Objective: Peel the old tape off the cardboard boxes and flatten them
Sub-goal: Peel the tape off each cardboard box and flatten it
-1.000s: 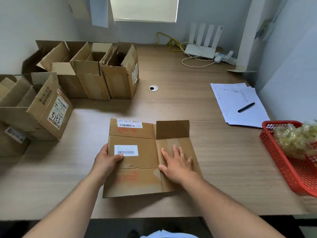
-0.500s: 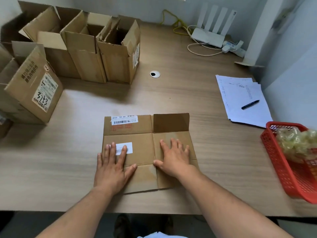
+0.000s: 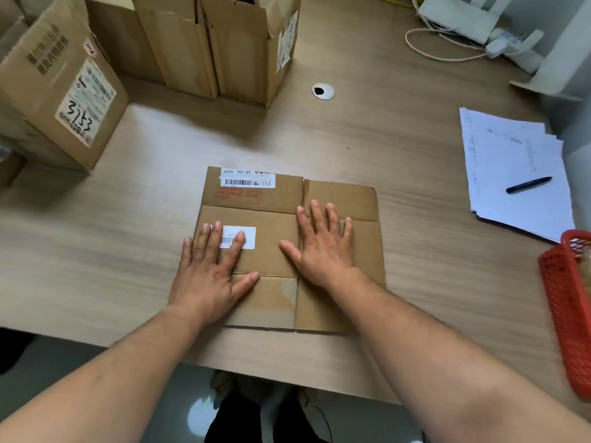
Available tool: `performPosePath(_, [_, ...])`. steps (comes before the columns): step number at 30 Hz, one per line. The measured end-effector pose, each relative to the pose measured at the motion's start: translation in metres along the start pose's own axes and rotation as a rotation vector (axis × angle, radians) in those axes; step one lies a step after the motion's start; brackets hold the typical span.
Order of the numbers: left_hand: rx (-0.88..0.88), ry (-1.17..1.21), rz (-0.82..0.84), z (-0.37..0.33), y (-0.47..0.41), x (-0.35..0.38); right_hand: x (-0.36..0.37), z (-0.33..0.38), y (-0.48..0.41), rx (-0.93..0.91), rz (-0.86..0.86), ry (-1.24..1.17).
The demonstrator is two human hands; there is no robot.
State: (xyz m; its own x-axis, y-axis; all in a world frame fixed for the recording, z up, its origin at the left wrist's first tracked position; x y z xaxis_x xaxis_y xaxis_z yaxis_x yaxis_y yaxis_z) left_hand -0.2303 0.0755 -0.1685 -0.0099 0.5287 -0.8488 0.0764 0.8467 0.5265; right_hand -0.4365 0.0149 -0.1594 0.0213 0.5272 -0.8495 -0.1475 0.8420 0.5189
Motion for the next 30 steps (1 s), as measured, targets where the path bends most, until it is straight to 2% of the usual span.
performPosePath(5, [-0.006,0.026,0.069,0.0,-0.004,-0.002,-0.015,-0.006,0.005,-0.079,0.009,-0.119])
performPosePath(8, [0.017,0.101,0.124,0.002,-0.005,-0.015,-0.02,-0.026,0.026,-0.078,-0.144,-0.317])
performPosePath(11, [-0.082,0.209,0.031,0.007,0.004,-0.023,-0.01,-0.055,0.057,0.22,-0.302,-0.358])
performPosePath(14, [-0.279,0.278,-0.072,0.007,0.022,-0.023,0.006,-0.07,0.083,0.519,-0.176,-0.4])
performPosePath(17, [-0.3,0.295,-0.052,0.006,0.024,-0.027,0.014,-0.069,0.092,0.57,-0.086,-0.498])
performPosePath(19, [-0.296,0.396,-0.028,0.009,0.022,-0.031,0.016,-0.066,0.097,0.595,-0.08,-0.579])
performPosePath(22, [-0.229,0.566,-0.022,0.015,0.022,-0.031,0.021,-0.063,0.112,0.648,-0.118,-0.742])
performPosePath(27, [0.136,0.935,-0.008,0.017,0.031,-0.025,0.04,-0.06,0.148,0.705,-0.176,-0.908])
performPosePath(30, [0.235,0.89,0.102,0.0,0.038,-0.022,0.05,-0.063,0.18,0.738,-0.258,-0.975])
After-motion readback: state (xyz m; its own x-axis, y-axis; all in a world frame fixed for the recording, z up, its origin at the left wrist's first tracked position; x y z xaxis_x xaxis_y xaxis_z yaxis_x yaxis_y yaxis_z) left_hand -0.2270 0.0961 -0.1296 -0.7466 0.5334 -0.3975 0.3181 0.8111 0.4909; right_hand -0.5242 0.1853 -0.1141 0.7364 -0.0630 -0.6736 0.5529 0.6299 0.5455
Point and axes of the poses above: each hand's wrist, its own y-axis away from the middle knuckle, its own x-axis out of the palm, z = x × y, the point moved 2 cm from there along -y, towards the middle knuckle, and after that the axes turned 15 degrees about z, right-handed, at the moved point
